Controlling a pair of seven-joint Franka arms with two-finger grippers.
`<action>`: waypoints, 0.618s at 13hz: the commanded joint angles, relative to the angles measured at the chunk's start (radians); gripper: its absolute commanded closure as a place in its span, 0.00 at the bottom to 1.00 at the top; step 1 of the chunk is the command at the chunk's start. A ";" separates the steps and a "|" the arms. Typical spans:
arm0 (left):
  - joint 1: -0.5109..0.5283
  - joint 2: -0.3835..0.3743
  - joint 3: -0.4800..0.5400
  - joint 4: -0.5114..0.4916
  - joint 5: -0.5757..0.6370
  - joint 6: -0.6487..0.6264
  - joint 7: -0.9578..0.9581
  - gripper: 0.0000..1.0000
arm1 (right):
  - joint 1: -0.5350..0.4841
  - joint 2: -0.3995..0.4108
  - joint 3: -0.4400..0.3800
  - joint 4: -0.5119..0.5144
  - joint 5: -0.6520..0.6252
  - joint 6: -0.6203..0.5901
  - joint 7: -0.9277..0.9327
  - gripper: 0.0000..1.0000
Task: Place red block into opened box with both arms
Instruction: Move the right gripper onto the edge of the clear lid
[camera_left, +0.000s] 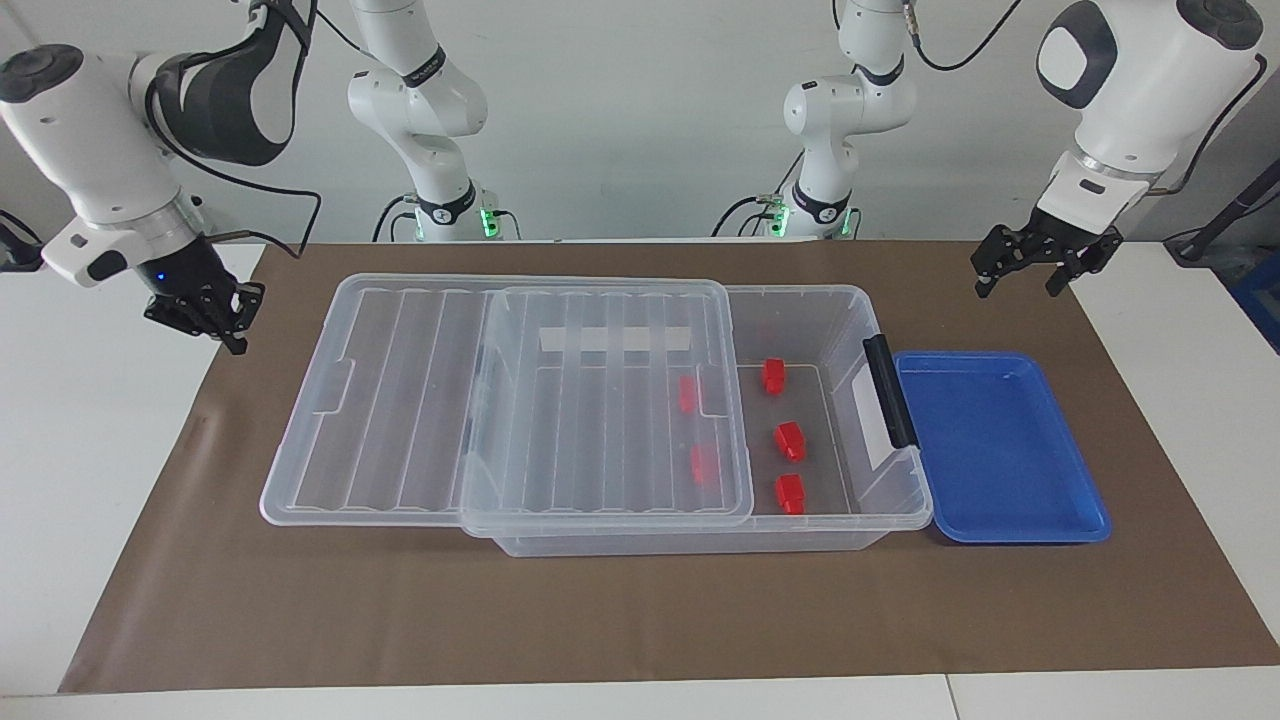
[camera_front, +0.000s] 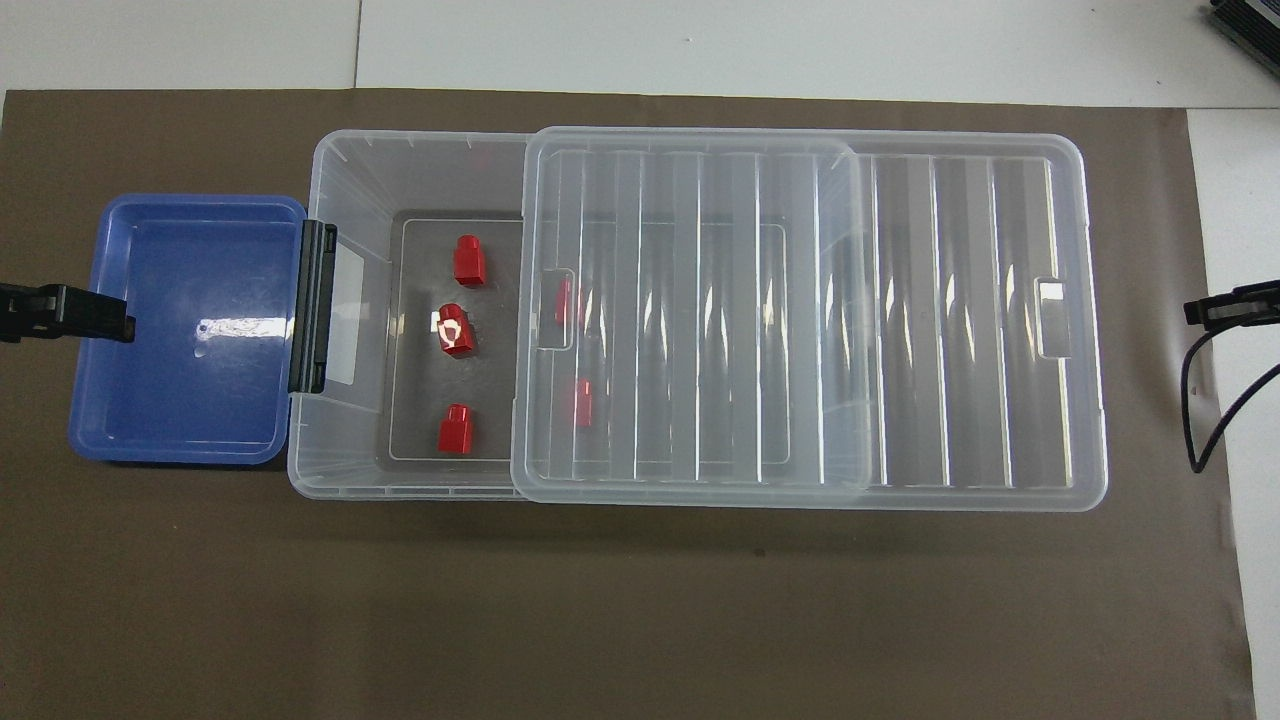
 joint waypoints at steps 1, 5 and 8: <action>0.004 -0.029 -0.006 -0.038 -0.017 0.026 -0.013 0.00 | -0.006 0.051 0.000 -0.002 0.072 0.063 -0.042 1.00; 0.004 -0.029 -0.009 -0.038 -0.017 0.028 -0.013 0.00 | 0.012 0.098 0.005 -0.004 0.137 0.092 -0.042 1.00; 0.004 -0.029 -0.011 -0.038 -0.019 0.029 -0.013 0.00 | 0.035 0.098 0.007 -0.025 0.174 0.095 -0.044 1.00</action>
